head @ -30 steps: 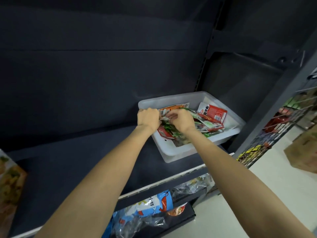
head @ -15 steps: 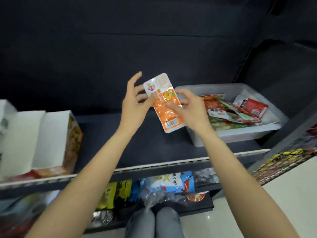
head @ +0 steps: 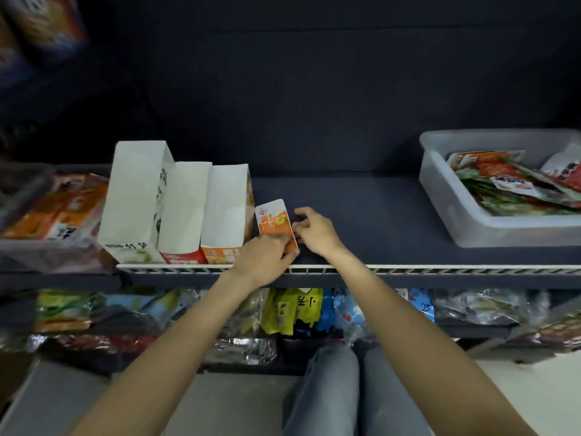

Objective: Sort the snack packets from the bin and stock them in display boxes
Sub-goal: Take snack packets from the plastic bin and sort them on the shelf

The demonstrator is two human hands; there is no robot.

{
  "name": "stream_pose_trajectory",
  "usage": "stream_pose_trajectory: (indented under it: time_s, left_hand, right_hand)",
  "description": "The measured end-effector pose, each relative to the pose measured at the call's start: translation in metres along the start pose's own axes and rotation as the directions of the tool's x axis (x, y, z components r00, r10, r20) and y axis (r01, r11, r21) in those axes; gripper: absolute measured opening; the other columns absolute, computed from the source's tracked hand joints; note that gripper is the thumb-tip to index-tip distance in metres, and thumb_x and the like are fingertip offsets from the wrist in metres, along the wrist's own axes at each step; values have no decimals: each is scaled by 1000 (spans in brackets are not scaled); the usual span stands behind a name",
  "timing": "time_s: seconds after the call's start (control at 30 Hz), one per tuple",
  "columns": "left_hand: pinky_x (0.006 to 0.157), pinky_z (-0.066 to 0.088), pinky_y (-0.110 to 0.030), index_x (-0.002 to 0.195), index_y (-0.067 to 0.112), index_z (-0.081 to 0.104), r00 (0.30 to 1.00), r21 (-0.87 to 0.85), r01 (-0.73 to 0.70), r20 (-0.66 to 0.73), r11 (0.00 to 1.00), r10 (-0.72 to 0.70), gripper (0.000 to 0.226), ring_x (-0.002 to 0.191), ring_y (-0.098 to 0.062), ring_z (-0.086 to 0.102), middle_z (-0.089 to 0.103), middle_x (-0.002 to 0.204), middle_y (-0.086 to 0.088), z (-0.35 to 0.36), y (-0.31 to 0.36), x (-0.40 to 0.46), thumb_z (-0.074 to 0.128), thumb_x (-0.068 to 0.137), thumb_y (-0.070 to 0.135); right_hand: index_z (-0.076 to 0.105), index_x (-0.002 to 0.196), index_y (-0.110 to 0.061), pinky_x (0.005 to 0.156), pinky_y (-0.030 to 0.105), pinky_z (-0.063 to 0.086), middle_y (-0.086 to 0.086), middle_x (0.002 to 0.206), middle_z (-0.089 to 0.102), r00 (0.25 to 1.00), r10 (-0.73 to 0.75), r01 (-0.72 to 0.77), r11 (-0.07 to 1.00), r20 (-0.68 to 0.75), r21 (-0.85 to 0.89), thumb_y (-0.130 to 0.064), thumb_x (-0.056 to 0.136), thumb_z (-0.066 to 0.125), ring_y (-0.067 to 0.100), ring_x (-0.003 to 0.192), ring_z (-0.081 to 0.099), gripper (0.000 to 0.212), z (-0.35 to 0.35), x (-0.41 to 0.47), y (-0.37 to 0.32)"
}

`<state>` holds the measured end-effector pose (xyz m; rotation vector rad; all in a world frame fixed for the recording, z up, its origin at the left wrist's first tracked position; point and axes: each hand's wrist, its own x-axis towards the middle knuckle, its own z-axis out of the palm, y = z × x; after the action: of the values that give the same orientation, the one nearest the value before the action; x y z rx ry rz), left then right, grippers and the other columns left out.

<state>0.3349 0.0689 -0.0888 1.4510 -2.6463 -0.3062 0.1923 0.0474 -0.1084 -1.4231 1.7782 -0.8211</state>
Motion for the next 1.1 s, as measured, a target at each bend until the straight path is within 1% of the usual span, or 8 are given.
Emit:
stream_pose_trajectory:
  time_s: [0.1, 0.2, 0.4, 0.47, 0.57, 0.8, 0.97, 1.1]
  left_hand:
    - [75, 51, -35, 116, 18, 59, 997, 53, 2, -80, 999, 3, 32, 95, -24, 63, 65, 113, -4, 3, 0, -2, 42, 97, 37]
    - [71, 52, -36, 123, 20, 57, 961, 86, 46, -274, 995, -21, 32, 96, -24, 64, 65, 116, -3, 1, 12, 1, 41, 97, 30]
    - [65, 48, -30, 100, 24, 68, 751, -134, -241, -654, 961, 97, 24, 77, -15, 65, 70, 83, 6, -18, 78, 35, 47, 89, 29]
    - [76, 46, -30, 101, 26, 67, 813, -297, -270, -580, 916, 52, 21, 85, -14, 62, 70, 85, 10, -17, 112, 59, 50, 88, 27]
    - [85, 42, -23, 106, 28, 66, 920, -514, -309, -375, 800, 114, 20, 99, -9, 57, 68, 94, 18, -11, 160, 105, 57, 88, 21]
    - [93, 49, -33, 113, 22, 64, 892, -577, -453, -303, 680, 336, 28, 105, -8, 60, 65, 114, 7, -10, 241, 193, 62, 87, 15]
    - [101, 40, -41, 132, 26, 49, 892, -338, -452, -151, 826, 427, 46, 113, -16, 57, 63, 122, 4, -6, 279, 245, 60, 88, 37]
    - [113, 13, -57, 146, 27, 25, 909, -21, -416, 33, 909, 416, 81, 125, -28, 47, 57, 131, -4, 2, 291, 270, 60, 80, 59]
  right_hand:
    - [56, 126, -18, 93, 38, 48, 5, 115, 67, 988, -154, 145, 954, -13, -261, -18, 95, 49, 23, 109, 60, 32, -14, -7, 0]
    - [61, 121, -20, 92, 37, 49, -1, 115, 67, 958, -286, 272, 918, -4, -290, -17, 94, 53, 16, 105, 62, 28, -42, -22, -1]
    - [70, 99, -23, 75, 24, 50, -10, 87, 71, 885, -410, 340, 892, -220, -296, -23, 94, 54, 1, 75, 63, 16, -142, -60, 8]
    - [69, 95, -20, 69, 18, 50, -9, 76, 70, 872, -371, 310, 924, -319, -226, -19, 94, 54, 1, 67, 66, 15, -180, -68, 22]
    - [70, 94, -18, 71, 25, 52, -6, 76, 71, 826, -382, 226, 898, -415, -377, -16, 90, 58, 10, 67, 68, 13, -239, -68, 50]
    - [65, 116, -21, 92, 36, 48, 4, 118, 66, 905, -176, -92, 808, -387, -582, -25, 84, 67, 25, 110, 61, 32, -338, -41, 119]
    - [41, 138, -21, 102, 47, 37, 13, 132, 54, 869, 227, -474, 636, -439, -609, -57, 91, 46, 34, 123, 49, 59, -353, -16, 144]
    - [42, 139, -25, 104, 43, 37, 6, 134, 54, 890, 184, -408, 728, -417, -550, -37, 86, 64, 29, 127, 46, 59, -358, -9, 149]
